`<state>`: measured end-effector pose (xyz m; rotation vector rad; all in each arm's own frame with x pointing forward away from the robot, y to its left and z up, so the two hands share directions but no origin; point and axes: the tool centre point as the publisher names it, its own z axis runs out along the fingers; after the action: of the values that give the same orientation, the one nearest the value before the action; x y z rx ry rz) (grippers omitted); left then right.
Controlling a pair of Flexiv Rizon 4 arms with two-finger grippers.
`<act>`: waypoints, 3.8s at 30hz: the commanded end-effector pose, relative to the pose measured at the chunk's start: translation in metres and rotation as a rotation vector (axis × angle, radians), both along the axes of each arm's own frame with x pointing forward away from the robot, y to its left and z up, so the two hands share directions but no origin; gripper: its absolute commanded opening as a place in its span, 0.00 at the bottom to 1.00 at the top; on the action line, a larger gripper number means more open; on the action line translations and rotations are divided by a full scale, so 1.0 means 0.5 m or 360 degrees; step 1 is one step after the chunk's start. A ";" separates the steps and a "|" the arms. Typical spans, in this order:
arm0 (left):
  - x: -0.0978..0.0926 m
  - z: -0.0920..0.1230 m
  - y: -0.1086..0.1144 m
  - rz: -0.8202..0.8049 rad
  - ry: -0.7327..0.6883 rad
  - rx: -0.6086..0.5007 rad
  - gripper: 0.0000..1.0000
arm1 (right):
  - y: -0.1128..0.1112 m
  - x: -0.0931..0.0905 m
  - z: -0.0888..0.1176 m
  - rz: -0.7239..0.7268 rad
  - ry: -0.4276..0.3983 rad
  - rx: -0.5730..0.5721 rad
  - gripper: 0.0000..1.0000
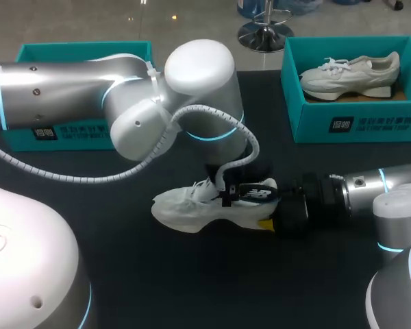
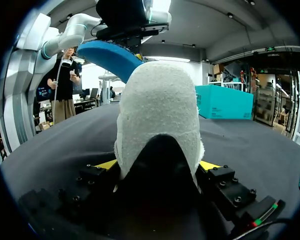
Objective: Take the shoe out of the shoebox, open the shoe tongue, remove and reinsert the insole, then place the shoe into the shoebox
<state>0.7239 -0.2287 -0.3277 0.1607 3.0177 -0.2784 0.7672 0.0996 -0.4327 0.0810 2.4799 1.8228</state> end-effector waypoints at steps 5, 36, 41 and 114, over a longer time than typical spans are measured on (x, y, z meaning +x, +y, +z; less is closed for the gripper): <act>-0.002 0.000 -0.053 -0.0020 0.0003 0.0003 0.00 | 0.006 0.002 -0.009 -0.0002 0.0000 -0.0004 0.00; 0.029 -0.031 -0.063 0.0120 -0.0075 -0.0027 0.00 | 0.006 0.002 -0.009 -0.0002 0.0000 -0.0004 0.00; 0.023 -0.014 -0.062 0.0108 -0.0051 -0.0052 0.00 | 0.006 0.002 -0.009 -0.0002 0.0000 -0.0004 0.00; 0.296 0.591 0.232 0.0366 0.1053 -0.1527 0.00 | -0.009 -0.003 0.024 -0.0019 -0.0011 -0.0015 1.00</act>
<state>0.8706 -0.1126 -0.0316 -0.4358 2.9789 -1.9850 0.7695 0.0977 -0.4290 0.0853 2.4646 1.8227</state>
